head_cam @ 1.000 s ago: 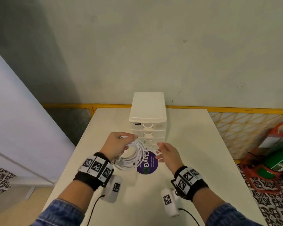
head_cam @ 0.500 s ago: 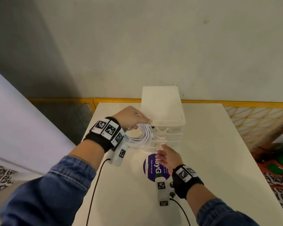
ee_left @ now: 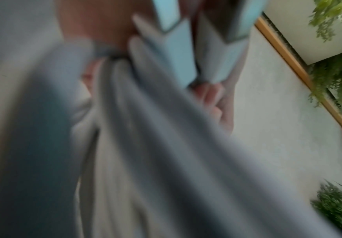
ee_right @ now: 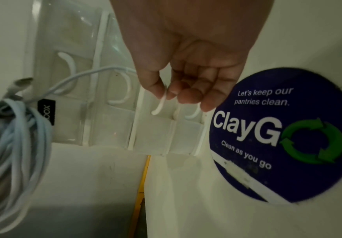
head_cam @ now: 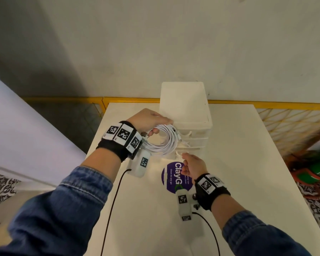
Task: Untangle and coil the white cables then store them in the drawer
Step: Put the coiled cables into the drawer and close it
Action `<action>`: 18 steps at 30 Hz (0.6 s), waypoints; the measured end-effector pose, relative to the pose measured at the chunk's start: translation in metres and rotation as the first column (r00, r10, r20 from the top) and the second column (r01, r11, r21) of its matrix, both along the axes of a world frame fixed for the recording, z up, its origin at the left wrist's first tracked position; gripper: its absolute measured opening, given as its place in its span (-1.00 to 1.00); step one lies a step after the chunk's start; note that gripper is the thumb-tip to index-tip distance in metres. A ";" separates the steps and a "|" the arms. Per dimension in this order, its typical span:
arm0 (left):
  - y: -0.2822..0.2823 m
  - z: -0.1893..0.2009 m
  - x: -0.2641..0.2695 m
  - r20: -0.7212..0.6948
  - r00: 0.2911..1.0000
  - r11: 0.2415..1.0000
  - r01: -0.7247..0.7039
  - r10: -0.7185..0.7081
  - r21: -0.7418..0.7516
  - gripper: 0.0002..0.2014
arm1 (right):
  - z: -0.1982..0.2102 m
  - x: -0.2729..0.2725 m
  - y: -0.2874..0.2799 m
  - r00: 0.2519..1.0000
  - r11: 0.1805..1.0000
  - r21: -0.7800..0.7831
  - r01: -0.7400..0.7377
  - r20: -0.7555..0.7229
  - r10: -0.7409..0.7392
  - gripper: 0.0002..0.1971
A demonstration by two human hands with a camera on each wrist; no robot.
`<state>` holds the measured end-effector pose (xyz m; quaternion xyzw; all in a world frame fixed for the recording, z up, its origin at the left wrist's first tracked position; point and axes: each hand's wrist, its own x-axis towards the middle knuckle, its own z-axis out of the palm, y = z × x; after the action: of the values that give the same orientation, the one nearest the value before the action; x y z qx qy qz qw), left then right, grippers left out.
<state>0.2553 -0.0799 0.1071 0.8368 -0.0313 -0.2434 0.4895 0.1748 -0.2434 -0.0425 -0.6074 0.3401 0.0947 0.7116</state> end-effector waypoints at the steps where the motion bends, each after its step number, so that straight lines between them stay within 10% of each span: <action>1: 0.000 -0.001 -0.001 -0.003 1.000 1.000 -0.006 0.006 -0.002 -0.65 | 0.000 -0.004 0.000 1.000 1.000 -0.024 -0.013 -0.007 0.013 -0.85; 18: -0.005 0.002 -0.020 0.090 0.992 0.995 -0.095 0.092 0.026 -0.59 | -0.009 -0.095 0.033 0.999 0.998 -0.024 0.050 0.018 -0.050 -0.74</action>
<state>0.2352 -0.0851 0.1087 0.8547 -0.0102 -0.1831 0.4857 0.0797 -0.2102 -0.0518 -0.6082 0.3502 0.0673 0.7092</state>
